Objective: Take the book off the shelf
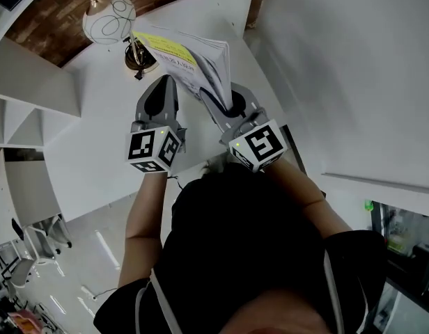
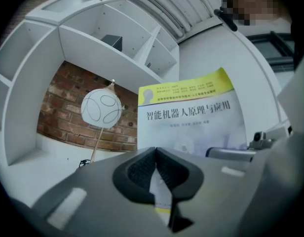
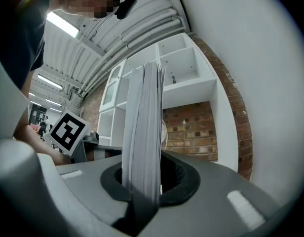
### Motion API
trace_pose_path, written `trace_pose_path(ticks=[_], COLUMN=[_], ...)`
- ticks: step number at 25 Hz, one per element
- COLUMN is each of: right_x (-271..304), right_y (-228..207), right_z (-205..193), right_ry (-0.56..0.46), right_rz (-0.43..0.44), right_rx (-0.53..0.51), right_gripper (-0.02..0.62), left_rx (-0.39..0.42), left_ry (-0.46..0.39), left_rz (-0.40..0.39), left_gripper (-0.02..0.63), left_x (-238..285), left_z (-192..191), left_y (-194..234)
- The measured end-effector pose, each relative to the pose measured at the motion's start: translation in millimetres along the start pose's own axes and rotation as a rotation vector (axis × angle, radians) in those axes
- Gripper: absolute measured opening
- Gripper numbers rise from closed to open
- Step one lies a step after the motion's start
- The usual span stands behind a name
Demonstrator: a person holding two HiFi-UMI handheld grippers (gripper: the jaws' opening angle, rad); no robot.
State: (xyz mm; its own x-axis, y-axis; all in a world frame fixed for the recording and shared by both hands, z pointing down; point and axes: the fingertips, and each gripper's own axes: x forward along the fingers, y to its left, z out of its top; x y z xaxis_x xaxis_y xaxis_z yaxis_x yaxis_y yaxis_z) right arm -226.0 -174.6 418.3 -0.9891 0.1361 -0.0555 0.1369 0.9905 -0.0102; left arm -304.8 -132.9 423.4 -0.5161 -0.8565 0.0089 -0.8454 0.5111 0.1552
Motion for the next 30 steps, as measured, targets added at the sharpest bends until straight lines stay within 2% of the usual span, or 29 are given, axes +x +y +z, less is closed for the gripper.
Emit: trace_pose_path(ticks=[8, 13, 16, 30], right_x=[12, 22, 25, 45], right_y=[23, 32, 36, 51], right_z=[-21, -28, -31, -48], right_ry=[0.04, 0.057, 0.069, 0.108], right_rz=[0.078, 0.111, 0.125, 0.207], right_rx=[0.022, 0.037, 0.053, 0.032], right_gripper=[0.064, 0.064, 0.064, 0.064], left_rx=[-0.025, 0.008, 0.029, -0.012], left_ry=[-0.014, -0.03, -0.016, 0.024], left_rz=[0.085, 0.11, 0.143, 0.246], left_gripper=[0.008, 0.008, 0.008, 0.008], left_x=[-26, -36, -43, -61], left_z=[-18, -21, -26, -47], left_y=[25, 29, 33, 57])
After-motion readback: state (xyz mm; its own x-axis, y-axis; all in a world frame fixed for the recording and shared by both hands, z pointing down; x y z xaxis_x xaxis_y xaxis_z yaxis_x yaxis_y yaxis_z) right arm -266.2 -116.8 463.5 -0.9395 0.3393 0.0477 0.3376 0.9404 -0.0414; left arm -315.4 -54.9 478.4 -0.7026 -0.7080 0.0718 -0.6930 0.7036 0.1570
